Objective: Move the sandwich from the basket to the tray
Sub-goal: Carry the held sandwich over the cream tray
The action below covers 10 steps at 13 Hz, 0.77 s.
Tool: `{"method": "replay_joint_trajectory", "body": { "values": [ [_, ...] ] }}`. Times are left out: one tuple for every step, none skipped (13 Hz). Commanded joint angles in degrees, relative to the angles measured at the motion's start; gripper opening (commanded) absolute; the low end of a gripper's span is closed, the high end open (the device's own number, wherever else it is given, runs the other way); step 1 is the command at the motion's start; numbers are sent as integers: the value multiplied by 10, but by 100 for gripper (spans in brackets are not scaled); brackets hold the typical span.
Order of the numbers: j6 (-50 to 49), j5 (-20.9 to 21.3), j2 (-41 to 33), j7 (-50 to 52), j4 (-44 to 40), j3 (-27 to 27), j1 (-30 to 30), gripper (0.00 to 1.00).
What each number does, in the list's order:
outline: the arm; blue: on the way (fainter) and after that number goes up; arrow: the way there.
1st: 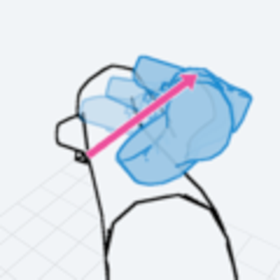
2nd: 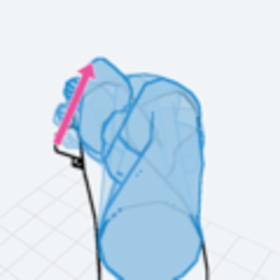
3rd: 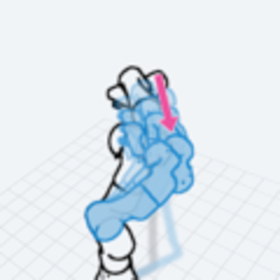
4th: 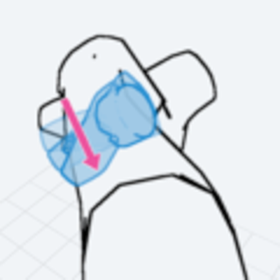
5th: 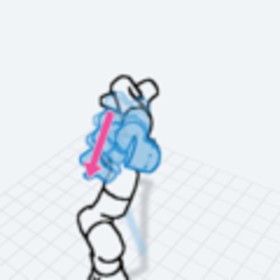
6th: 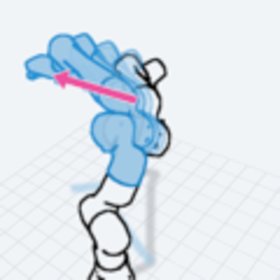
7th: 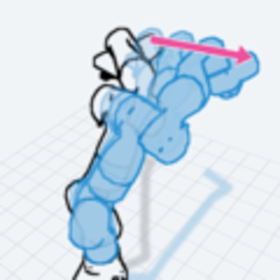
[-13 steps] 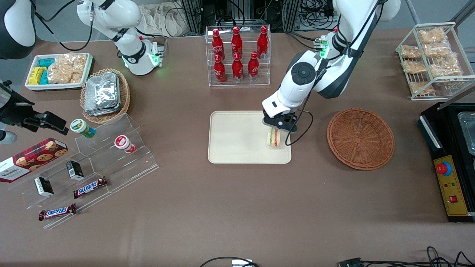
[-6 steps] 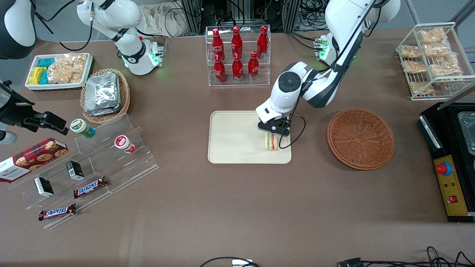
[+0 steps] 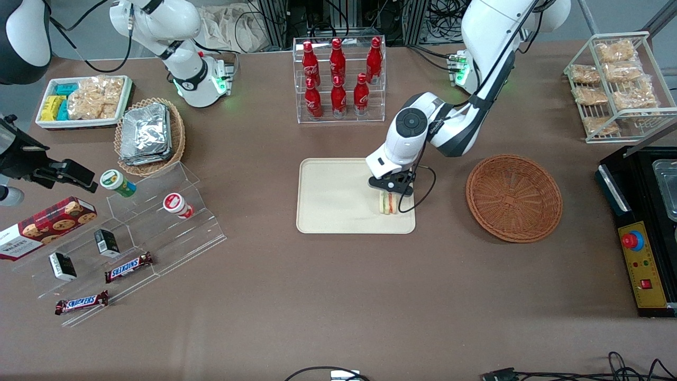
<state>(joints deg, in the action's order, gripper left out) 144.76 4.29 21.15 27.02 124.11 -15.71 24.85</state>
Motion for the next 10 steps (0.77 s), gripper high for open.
{"method": "replay_joint_trajectory", "body": {
  "values": [
    [4,16,13,21,-7,7,8,29],
    [5,17,14,22,-8,7,8,29],
    [5,18,20,26,-8,7,8,29],
    [5,18,22,27,-11,7,9,29],
    [5,18,23,27,-11,7,9,38],
    [5,19,23,27,-11,7,9,53],
    [5,18,27,27,-12,7,9,80],
    [5,19,29,27,-17,6,9,100],
    [5,18,28,27,-18,6,9,100],
    [3,18,24,29,-19,7,7,100]
  ]
}}
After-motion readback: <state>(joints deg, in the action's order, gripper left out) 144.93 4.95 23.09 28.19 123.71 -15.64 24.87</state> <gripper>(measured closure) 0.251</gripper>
